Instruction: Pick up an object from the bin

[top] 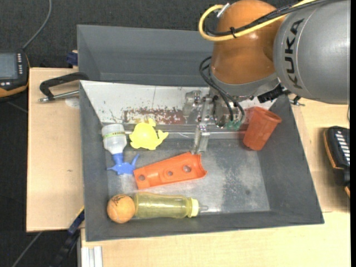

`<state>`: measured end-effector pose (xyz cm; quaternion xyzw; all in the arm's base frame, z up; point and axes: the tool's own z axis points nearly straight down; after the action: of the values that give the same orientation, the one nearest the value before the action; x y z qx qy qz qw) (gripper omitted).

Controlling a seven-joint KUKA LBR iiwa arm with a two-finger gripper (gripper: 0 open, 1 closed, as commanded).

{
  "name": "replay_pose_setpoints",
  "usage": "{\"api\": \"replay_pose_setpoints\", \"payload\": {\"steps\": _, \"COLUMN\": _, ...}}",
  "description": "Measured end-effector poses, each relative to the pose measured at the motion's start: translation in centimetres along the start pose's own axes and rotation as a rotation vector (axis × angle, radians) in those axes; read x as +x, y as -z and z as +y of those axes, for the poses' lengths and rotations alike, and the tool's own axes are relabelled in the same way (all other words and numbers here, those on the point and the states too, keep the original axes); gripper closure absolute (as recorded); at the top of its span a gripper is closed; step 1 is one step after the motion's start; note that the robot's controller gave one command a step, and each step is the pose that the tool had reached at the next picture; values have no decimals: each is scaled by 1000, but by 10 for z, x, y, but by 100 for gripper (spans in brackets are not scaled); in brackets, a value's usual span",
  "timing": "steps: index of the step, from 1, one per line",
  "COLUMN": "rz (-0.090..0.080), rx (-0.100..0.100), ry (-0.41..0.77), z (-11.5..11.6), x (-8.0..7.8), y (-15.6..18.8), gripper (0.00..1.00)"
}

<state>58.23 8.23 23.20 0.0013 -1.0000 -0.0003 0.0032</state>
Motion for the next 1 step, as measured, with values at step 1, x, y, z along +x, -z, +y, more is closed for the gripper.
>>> {"api": "replay_pose_setpoints", "payload": {"steps": 1, "rz": -9, "rx": -1, "ry": -2, "z": -1, "x": -1, "y": 5, "gripper": 0}}
